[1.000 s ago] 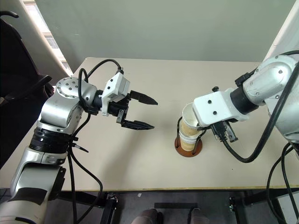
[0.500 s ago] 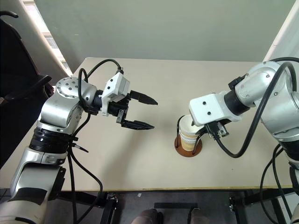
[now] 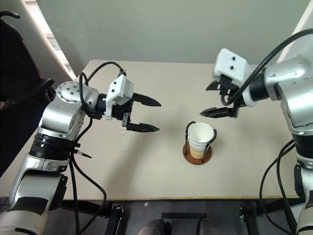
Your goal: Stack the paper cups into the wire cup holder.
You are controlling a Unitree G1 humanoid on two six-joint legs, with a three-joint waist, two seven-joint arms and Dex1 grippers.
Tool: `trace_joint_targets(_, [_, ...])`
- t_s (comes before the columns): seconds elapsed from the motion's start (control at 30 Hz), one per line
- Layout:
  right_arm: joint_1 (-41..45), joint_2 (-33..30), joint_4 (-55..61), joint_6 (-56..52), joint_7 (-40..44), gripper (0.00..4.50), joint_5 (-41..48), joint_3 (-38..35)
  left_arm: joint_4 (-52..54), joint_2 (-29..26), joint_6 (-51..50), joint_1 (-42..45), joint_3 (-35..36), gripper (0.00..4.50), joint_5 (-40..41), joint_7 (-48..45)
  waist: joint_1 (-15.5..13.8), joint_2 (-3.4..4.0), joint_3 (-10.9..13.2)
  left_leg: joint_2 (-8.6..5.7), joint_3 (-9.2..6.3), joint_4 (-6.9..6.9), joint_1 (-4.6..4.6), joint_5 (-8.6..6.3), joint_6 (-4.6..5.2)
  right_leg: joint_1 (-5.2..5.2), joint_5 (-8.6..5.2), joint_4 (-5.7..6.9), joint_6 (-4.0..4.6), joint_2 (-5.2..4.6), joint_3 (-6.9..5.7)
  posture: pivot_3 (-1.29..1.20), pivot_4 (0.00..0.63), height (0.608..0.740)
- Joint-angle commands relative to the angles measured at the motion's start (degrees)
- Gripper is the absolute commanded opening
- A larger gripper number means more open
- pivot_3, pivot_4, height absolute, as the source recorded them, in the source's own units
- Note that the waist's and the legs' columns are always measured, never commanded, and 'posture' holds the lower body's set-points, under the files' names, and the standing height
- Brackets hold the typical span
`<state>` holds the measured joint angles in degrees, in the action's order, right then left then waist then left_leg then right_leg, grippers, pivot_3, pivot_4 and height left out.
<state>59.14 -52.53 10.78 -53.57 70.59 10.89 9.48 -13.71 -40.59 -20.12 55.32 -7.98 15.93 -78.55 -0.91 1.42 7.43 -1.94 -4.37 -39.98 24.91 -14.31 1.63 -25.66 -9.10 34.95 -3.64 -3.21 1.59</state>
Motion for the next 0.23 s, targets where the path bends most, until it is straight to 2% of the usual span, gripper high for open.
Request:
trace_joint_targets(0.03, [-4.2,0.0,-1.4,-1.3,-7.2,4.3,-0.5,-5.6,-2.6,-1.5,1.6,1.0,4.1,4.5,-1.3,4.9,0.0,0.01,0.0,0.0,0.01,0.03,0.01,0.0,-0.01,-0.02,0.04,-0.01,-0.07,0.0,0.01,0.0,0.15,0.74])
trace_joint_targets(0.23, [-14.4,-0.5,-3.5,-3.2,-19.5,4.3,-1.7,-13.5,-4.1,-2.9,0.8,-2.9,7.9,4.5,-3.1,13.4,-0.1,0.01,0.0,0.0,0.02,0.1,0.03,0.01,-0.04,-0.07,0.05,-0.05,-0.1,0.0,0.01,0.0,0.15,0.74])
